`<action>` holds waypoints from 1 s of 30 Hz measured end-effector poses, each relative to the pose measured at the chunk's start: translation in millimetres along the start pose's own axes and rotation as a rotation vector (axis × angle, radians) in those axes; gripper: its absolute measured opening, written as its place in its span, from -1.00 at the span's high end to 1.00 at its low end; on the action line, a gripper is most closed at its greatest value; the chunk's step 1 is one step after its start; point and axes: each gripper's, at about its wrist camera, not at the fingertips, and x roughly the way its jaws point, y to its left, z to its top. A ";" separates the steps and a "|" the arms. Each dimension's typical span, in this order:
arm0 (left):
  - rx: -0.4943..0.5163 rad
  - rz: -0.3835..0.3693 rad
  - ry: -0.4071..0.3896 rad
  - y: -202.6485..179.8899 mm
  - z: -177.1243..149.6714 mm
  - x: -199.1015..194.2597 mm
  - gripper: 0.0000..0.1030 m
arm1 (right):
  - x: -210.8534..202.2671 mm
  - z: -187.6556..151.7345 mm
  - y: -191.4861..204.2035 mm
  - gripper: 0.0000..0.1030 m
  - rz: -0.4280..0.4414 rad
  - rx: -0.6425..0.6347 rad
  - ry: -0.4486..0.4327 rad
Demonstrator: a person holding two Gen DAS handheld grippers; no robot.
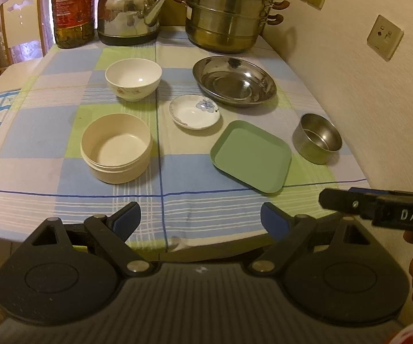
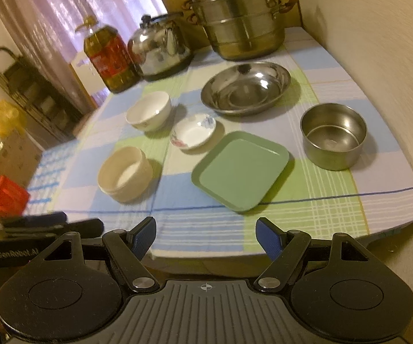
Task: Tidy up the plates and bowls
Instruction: 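Move the left tool to the green square plate and close on its rim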
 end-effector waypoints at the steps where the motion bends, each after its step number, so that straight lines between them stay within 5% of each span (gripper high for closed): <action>1: 0.002 -0.004 -0.003 -0.9 0.3 1.3 -0.74 | -0.9 0.7 -1.2 -0.48 -0.003 0.002 -0.008; 19: 0.108 -0.078 0.010 -15.2 18.3 65.1 -0.52 | 27.1 -7.5 -90.2 -0.47 -0.031 0.354 0.026; 23: 0.134 -0.103 0.020 -18.7 24.9 87.1 -0.31 | 28.7 -6.0 -97.7 -0.48 -0.047 0.353 -0.047; 30: 0.172 -0.123 0.026 -20.1 38.1 121.1 -0.10 | 51.3 -0.1 -91.6 -0.47 -0.068 0.337 -0.027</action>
